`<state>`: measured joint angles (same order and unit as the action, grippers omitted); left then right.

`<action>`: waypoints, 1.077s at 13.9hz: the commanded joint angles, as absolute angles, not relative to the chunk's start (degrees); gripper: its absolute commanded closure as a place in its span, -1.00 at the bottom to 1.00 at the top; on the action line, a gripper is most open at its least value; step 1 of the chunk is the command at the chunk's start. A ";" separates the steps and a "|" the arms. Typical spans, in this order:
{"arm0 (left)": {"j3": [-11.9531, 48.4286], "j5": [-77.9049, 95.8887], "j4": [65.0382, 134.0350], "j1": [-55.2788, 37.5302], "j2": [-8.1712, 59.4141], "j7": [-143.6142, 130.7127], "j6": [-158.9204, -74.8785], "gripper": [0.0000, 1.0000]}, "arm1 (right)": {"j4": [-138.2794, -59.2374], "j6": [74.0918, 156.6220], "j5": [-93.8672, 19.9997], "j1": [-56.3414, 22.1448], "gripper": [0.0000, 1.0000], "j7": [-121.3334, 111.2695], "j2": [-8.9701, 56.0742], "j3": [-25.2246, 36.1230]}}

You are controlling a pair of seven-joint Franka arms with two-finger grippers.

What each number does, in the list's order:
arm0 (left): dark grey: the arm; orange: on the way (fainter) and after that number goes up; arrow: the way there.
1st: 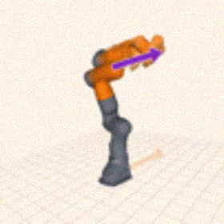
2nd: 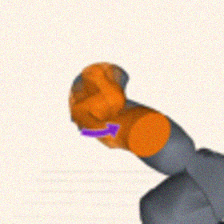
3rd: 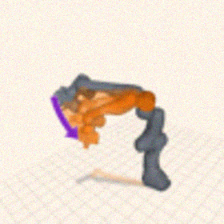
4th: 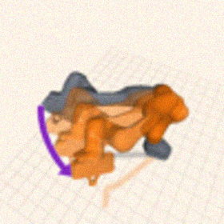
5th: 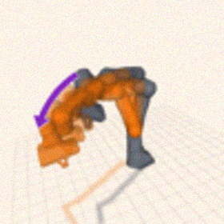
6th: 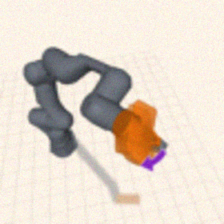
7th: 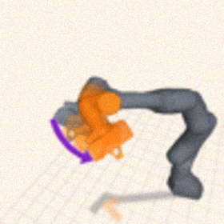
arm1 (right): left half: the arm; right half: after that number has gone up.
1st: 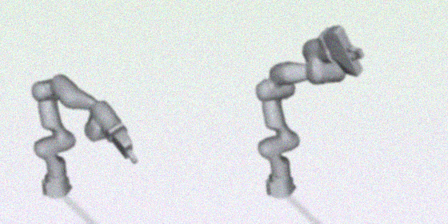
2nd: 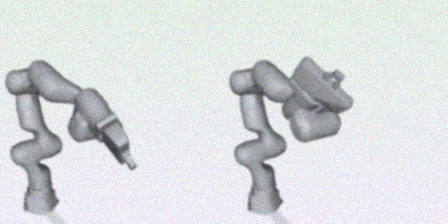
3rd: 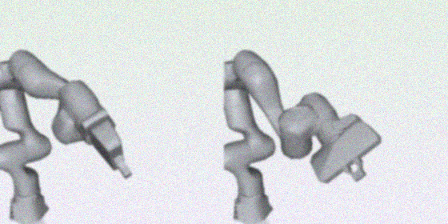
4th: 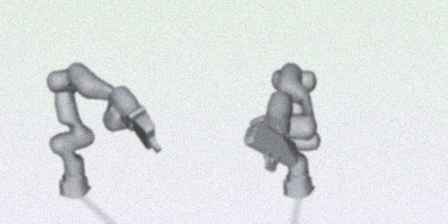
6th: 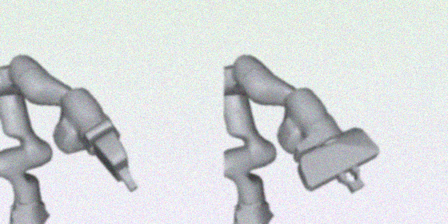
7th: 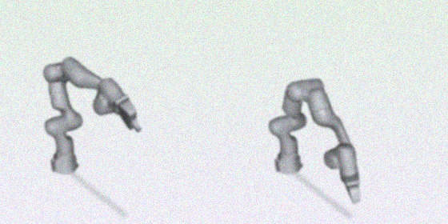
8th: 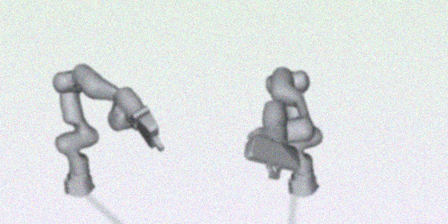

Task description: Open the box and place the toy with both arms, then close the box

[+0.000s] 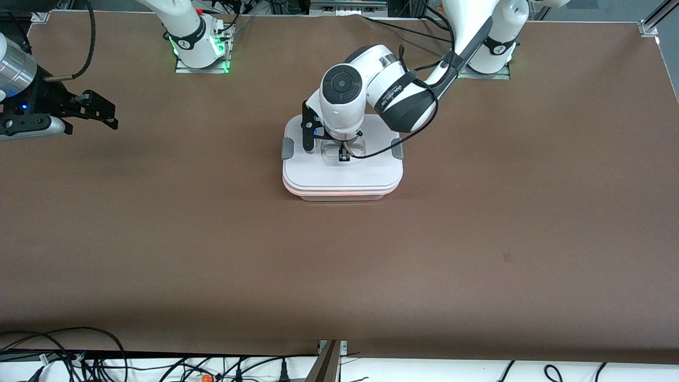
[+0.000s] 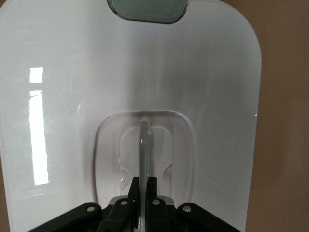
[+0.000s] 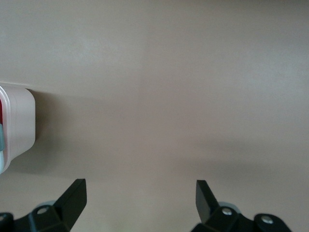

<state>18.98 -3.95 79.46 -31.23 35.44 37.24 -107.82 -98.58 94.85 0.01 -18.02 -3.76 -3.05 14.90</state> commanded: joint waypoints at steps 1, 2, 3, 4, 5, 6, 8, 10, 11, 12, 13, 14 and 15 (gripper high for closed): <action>18.11 -4.13 78.22 -32.26 36.65 36.21 -108.90 1.00 | -98.09 93.70 0.79 -17.40 -1.00 -4.75 -3.25 14.33; 18.02 -4.13 78.05 -32.26 36.91 36.12 -109.16 1.00 | -98.09 93.60 0.79 -17.40 -1.00 -4.75 -3.34 14.24; 17.93 -4.22 77.26 -32.26 37.09 36.21 -109.16 1.00 | -98.09 93.52 0.79 -17.40 -1.00 -4.66 -3.34 14.24; 17.84 -4.22 77.17 -32.26 37.26 36.21 -109.16 1.00 | -98.09 93.43 0.79 -17.40 -1.00 -4.66 -3.34 14.15; 17.75 -4.22 76.91 -32.26 37.35 36.21 -109.16 1.00 | -98.09 93.51 0.79 -17.40 -1.00 -4.57 -3.08 14.15; 17.67 -4.22 76.73 -32.26 37.35 36.21 -109.16 1.00 | -98.09 93.86 0.88 -17.49 -1.00 -4.57 -2.90 14.15; 16.97 -4.22 76.64 -32.25 37.35 36.30 -109.16 1.00 | -98.09 94.13 0.79 -17.58 -1.00 -4.57 -2.46 14.15; 16.79 -4.22 76.29 -32.26 37.79 36.30 -109.16 1.00 | -98.00 94.22 0.79 -17.84 -1.00 -4.31 -2.46 14.15; 16.79 -4.39 75.68 -32.34 38.23 36.39 -109.16 1.00 | -98.00 94.22 0.79 -17.93 -1.00 -4.13 -2.46 14.06; 16.96 -5.87 75.06 -32.34 38.49 36.39 -109.16 1.00 | -98.00 94.22 0.79 -17.93 -1.00 -3.87 -2.55 13.37; 16.96 -6.58 74.71 -32.60 39.02 36.30 -109.16 1.00 | -98.00 94.13 0.88 -17.84 -1.00 -3.78 -2.64 13.10; 16.79 -6.68 74.62 -32.96 39.28 36.21 -109.16 1.00 | -98.17 94.13 0.88 -17.75 -1.00 -3.78 -2.64 13.27; 16.79 -6.85 74.62 -33.39 39.37 36.21 -109.16 1.00 | -98.17 94.30 0.79 -17.67 -1.00 -3.78 -2.55 13.53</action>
<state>17.79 -4.61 77.95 -31.88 36.97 36.55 -108.70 -98.55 94.45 0.08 -18.10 -3.84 -2.51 13.71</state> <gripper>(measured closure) 0.930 0.000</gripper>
